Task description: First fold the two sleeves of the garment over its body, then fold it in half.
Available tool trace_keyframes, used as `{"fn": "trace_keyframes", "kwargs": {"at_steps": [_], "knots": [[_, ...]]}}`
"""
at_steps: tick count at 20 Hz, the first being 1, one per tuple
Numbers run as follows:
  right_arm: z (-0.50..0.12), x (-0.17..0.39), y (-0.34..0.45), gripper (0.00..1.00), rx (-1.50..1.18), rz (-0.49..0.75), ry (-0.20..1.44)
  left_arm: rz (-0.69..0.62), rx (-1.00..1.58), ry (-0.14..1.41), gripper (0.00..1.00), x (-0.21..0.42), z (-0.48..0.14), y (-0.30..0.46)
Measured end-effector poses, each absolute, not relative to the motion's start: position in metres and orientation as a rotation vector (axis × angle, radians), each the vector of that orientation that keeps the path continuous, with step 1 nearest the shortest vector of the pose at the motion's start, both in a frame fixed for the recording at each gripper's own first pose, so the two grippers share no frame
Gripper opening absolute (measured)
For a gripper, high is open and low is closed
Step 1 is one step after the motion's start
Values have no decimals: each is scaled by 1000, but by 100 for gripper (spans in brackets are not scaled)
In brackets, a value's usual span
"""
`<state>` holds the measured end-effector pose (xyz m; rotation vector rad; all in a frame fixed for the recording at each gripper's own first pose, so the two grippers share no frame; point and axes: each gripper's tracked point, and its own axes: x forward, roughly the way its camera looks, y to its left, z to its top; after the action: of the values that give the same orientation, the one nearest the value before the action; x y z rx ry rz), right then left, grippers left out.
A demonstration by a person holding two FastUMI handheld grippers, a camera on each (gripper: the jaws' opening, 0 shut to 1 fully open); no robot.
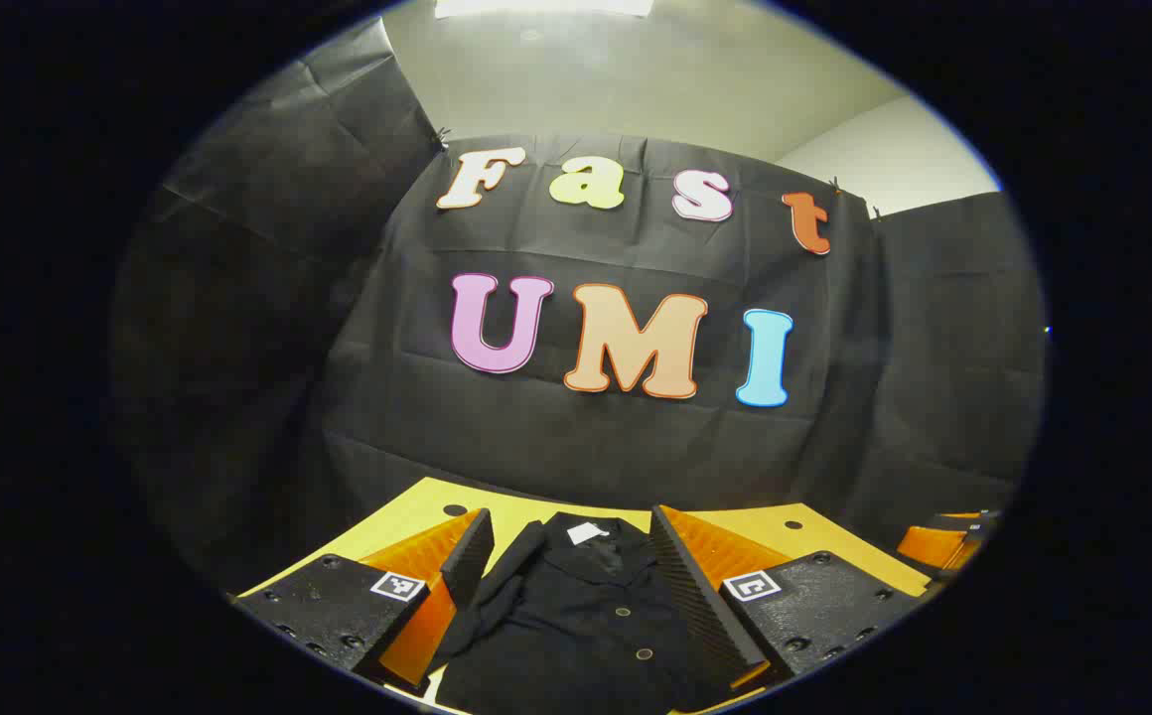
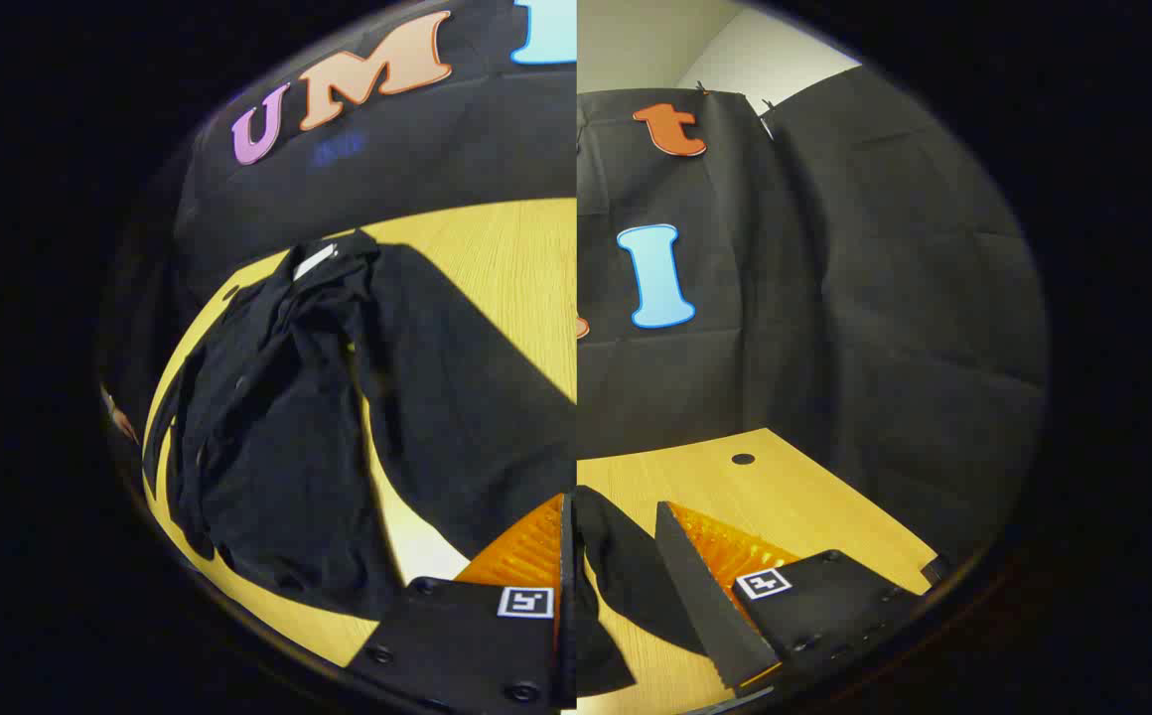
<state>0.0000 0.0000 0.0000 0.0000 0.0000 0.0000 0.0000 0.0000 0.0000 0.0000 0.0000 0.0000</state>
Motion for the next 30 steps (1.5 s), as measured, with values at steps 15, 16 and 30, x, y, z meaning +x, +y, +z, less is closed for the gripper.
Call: {"fn": "trace_keyframes", "kwargs": {"at_steps": [15, 16, 30], "knots": [[-6, 19, -31, 52, -38, -14, 38, 144, 105, 15, 92, -21, -3, 52], [-9, 19, -34, 52, -45, -17, 47, 151, 101, 14, 92, -22, -3, 53], [-18, 23, -43, 52, -79, 0, 87, 186, 84, 35, 93, -28, -10, 58]]}}
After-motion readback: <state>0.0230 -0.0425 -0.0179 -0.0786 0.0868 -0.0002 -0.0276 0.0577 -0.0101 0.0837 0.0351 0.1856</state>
